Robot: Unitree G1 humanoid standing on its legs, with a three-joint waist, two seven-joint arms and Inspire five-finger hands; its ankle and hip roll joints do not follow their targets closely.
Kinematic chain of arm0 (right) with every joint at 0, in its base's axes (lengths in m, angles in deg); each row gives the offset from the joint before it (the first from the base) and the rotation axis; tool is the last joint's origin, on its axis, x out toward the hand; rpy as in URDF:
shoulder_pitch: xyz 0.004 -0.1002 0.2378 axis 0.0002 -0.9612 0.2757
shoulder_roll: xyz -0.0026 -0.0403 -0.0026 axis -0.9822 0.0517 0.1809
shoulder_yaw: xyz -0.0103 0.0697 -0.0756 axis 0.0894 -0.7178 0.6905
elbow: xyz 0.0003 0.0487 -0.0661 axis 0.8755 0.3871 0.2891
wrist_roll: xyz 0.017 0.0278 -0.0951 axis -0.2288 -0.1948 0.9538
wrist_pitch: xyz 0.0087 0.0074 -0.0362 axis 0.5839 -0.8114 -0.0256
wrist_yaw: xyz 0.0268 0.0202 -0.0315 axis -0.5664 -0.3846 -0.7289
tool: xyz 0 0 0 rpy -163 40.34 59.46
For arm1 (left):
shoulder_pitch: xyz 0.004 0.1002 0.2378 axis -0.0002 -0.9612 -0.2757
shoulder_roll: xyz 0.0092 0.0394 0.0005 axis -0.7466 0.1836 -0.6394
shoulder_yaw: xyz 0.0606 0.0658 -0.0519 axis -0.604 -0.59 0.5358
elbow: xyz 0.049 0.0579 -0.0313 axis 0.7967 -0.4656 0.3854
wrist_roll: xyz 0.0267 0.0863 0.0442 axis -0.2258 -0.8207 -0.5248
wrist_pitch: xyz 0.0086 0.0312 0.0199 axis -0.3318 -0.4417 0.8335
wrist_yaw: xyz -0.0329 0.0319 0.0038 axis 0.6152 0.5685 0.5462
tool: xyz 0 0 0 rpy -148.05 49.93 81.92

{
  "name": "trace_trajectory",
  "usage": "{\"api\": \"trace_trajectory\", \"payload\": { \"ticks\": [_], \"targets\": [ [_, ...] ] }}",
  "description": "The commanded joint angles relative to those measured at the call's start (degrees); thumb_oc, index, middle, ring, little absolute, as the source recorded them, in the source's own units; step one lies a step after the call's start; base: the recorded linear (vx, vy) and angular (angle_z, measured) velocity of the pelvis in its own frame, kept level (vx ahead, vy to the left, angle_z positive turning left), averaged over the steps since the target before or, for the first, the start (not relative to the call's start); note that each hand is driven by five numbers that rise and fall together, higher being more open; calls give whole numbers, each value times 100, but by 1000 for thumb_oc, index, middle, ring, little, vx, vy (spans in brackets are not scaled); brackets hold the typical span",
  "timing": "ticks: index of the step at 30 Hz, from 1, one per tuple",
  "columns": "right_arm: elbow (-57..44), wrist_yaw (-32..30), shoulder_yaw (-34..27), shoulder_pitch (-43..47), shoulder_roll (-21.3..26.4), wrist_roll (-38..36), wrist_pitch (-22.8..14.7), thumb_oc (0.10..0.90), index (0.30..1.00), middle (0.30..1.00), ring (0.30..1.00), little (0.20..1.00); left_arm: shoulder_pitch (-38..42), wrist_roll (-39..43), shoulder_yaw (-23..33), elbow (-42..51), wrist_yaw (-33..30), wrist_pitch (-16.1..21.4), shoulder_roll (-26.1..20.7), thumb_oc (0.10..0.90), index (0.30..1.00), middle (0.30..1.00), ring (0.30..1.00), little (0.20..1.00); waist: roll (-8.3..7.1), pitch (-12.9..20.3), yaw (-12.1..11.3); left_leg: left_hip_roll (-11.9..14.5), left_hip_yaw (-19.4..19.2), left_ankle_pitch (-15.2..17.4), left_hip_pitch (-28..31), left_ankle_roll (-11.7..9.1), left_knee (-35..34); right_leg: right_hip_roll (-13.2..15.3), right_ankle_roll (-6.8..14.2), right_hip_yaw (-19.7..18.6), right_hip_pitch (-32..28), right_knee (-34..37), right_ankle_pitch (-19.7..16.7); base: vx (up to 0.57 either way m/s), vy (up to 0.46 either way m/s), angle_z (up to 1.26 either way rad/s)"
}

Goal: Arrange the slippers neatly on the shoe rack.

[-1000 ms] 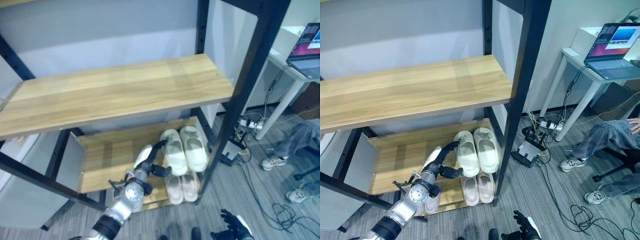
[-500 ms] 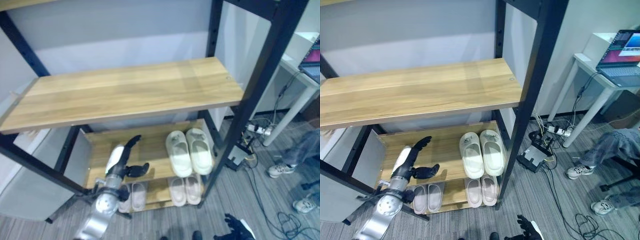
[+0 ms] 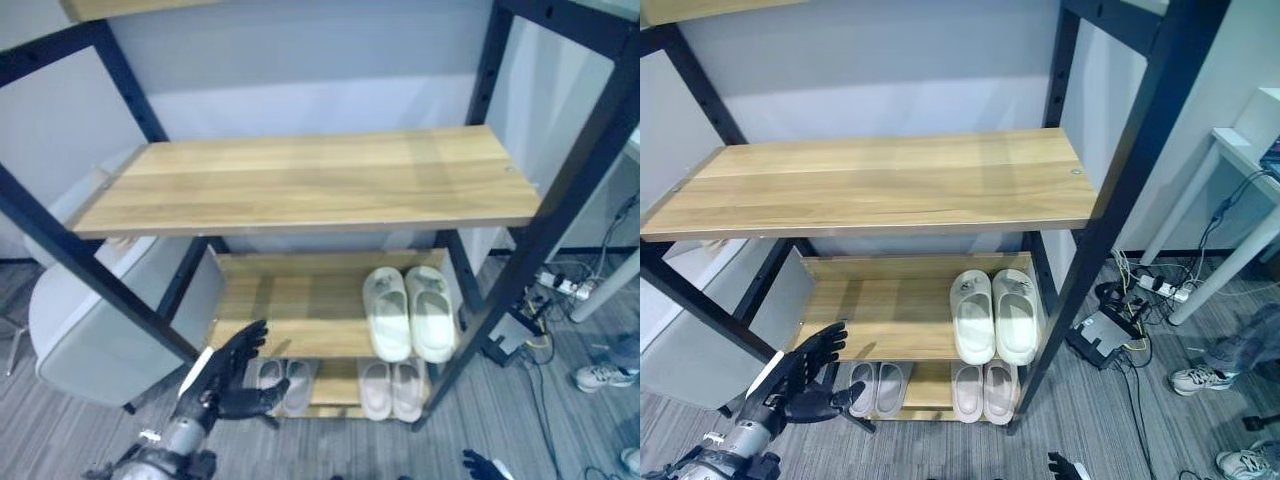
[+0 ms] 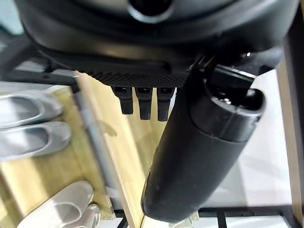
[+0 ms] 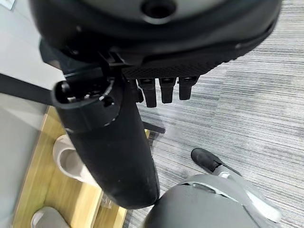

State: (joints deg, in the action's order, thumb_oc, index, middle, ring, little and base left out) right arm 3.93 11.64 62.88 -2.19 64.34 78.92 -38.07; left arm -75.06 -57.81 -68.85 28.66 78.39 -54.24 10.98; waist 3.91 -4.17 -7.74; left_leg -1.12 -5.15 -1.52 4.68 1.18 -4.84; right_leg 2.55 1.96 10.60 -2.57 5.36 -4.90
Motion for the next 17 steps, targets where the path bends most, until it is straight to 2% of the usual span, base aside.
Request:
{"api": "trace_trajectory", "payload": {
  "ticks": [1, 2, 3, 5, 6, 7, 8, 9, 10, 11, 12, 13, 14, 15, 17],
  "targets": [
    [249, -85, 17, 175, 295, 259, -87, 800, 900, 900, 900, 900, 157, -1281, 477, -217, -304, 65, 113, 800, 900, 900, 900, 900, -89, 109, 28, -30, 429, 78, -236, -181, -16, -45, 353, 264, -193, -153, 626, 1, 16, 7],
    [249, -88, 17, 176, 297, 264, -85, 800, 900, 900, 900, 900, 161, -1303, 470, -223, -314, 68, 125, 800, 900, 900, 900, 900, -85, 108, 33, -31, 433, 79, -235, -181, -16, -44, 354, 268, -195, -154, 628, 8, 31, 12],
    [293, -84, -76, 148, 296, 219, -14, 800, 900, 900, 900, 900, 261, -1390, 395, -1008, -398, -17, 413, 800, 900, 900, 900, 900, -83, 102, 50, -37, 443, 74, -239, -178, -16, -35, 349, 281, -193, -165, 633, 3, 38, 13],
    [418, 12, -214, 143, 262, -35, 40, 800, 900, 900, 900, 900, 537, -1563, 278, -2030, -585, -109, 674, 800, 900, 900, 900, 900, -85, 97, 96, -37, 450, 62, -251, -178, -16, -22, 345, 294, -176, -175, 628, 0, 34, 9],
    [422, 15, -225, 154, 269, -39, 39, 800, 900, 900, 900, 900, 583, -1571, 253, -2086, -604, -79, 683, 800, 900, 900, 900, 900, -77, 87, 93, -38, 454, 61, -252, -178, -16, -22, 346, 299, -175, -177, 629, -8, 25, 6],
    [548, 16, -266, 222, 286, -156, 63, 800, 900, 900, 900, 900, 980, -1877, 85, -3232, -786, -219, 878, 800, 900, 900, 900, 900, -96, 93, 135, -43, 460, 51, -267, -177, -16, -14, 339, 303, -162, -179, 624, -2, 22, 4],
    [694, -58, -165, 257, 335, 59, 86, 800, 900, 900, 900, 900, 1342, -1830, -13, -4252, -885, -307, 1079, 800, 900, 900, 900, 900, -93, 79, 153, -43, 462, 59, -251, -179, -16, -13, 331, 300, -172, -185, 643, 0, 0, 0],
    [698, -58, -172, 270, 338, 60, 85, 800, 900, 900, 900, 900, 1371, -1831, -20, -4282, -893, -289, 1086, 800, 900, 900, 900, 900, -90, 79, 155, -45, 467, 42, -272, -177, -16, -11, 331, 306, -154, -182, 628, 0, 0, 0],
    [850, -103, 69, 365, 402, 504, 96, 800, 900, 900, 900, 900, 1822, -1808, -62, -5818, -1149, -374, 1283, 800, 900, 900, 900, 900, -102, 81, 195, -45, 465, 49, -264, -184, -16, -8, 322, 293, -148, -193, 644, 0, 0, 0],
    [853, -104, 67, 374, 403, 504, 95, 800, 900, 900, 900, 900, 1839, -1808, -63, -5835, -1153, -363, 1287, 800, 900, 900, 900, 900, -102, 86, 199, -47, 470, 34, -286, -182, -16, -6, 322, 299, -130, -190, 631, 15, 40, 2],
    [1101, -66, 154, 460, 358, 564, 136, 800, 900, 900, 900, 900, 2217, -1454, 38, -6974, -1252, -453, 1450, 800, 900, 900, 900, 900, -112, 118, 254, -52, 457, 25, -302, -189, -16, -8, 316, 270, -97, -195, 620, 11, 38, 0],
    [1177, -52, 121, 525, 318, 472, 148, 800, 900, 900, 900, 900, 2379, -1277, 151, -7556, -1261, -477, 1531, 800, 900, 900, 900, 900, -120, 111, 283, -52, 435, 29, -301, -191, -16, -11, 318, 242, -85, -202, 619, 17, 37, 1],
    [1177, -52, 121, 526, 318, 472, 148, 800, 900, 900, 900, 900, 2380, -1277, 151, -7557, -1261, -477, 1531, 800, 900, 900, 900, 900, -120, 110, 283, -52, 435, 29, -301, -191, -16, -11, 318, 241, -86, -202, 619, 0, 0, 0],
    [1329, -51, -1, 510, 220, 285, 167, 800, 900, 900, 900, 900, 2546, -1069, 375, -8171, -1216, -583, 1554, 800, 900, 900, 900, 900, -143, 123, 330, -43, 394, 41, -292, -196, -16, -18, 317, 198, -74, -198, 617, 0, 0, 0],
    [1501, 13, -159, 494, 107, -55, 208, 800, 900, 900, 900, 900, 2614, -935, 587, -8559, -1181, -699, 1543, 800, 900, 900, 900, 900, -173, 141, 364, -40, 366, 69, -271, -195, -16, -27, 314, 155, -79, -183, 612, 34, 24, -7]
  ]
}}
